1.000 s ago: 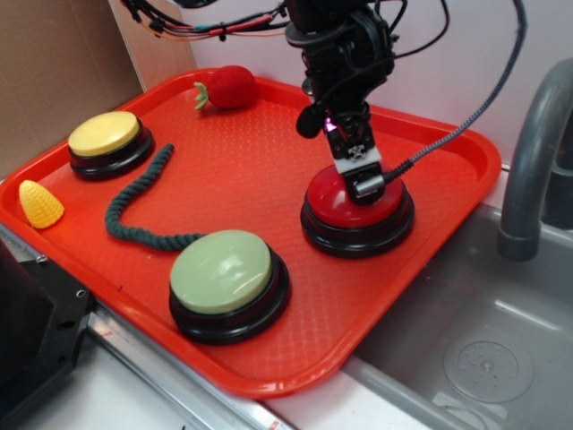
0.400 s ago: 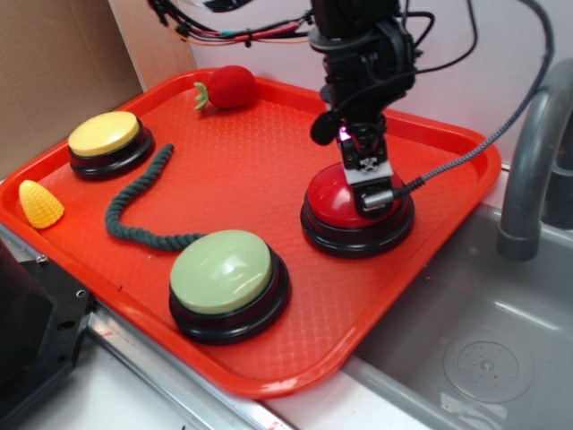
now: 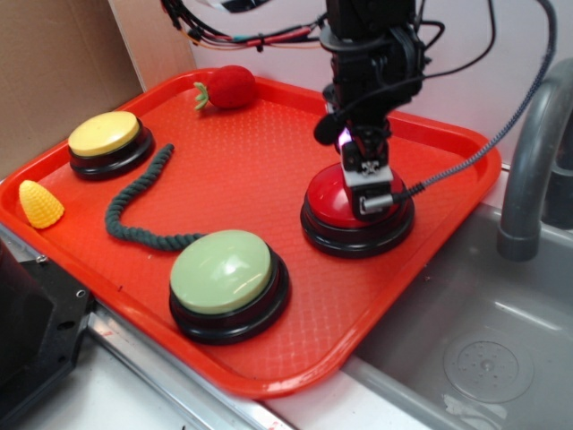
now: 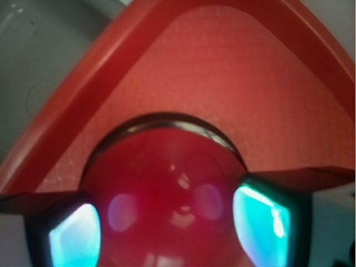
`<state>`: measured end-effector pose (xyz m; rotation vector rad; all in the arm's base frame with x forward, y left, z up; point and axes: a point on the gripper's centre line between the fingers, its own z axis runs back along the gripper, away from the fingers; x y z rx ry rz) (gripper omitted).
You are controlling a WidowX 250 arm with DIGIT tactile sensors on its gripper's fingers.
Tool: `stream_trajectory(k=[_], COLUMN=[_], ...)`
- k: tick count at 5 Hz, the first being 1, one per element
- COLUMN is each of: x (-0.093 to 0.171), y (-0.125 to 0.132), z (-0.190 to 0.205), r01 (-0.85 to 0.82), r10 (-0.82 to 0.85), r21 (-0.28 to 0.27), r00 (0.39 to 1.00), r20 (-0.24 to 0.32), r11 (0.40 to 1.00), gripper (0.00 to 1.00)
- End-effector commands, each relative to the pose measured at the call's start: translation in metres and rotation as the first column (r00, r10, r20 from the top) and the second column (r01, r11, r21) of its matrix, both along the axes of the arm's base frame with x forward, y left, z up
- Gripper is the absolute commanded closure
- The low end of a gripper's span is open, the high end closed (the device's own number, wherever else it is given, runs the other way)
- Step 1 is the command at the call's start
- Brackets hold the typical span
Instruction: Push the red button.
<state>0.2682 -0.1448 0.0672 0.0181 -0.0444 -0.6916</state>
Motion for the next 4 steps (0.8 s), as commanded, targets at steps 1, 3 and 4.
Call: stream_trajectory(k=[1,3,4], x=[0.007,0.001,-0.006], y=[-0.002,0.006,0.009], z=[0.048,0.067,0.076], r01=[-0.018,-0.078,-0.112], r10=[0.034,0.097,0.135], r21=[-0.084,-0.109,-0.129], r00=[0.982,0.977,0.973], r20=[0.186,0.19,0.188], r11=[0.996,0.991,0.985], gripper=[0.0,0.0,0.0])
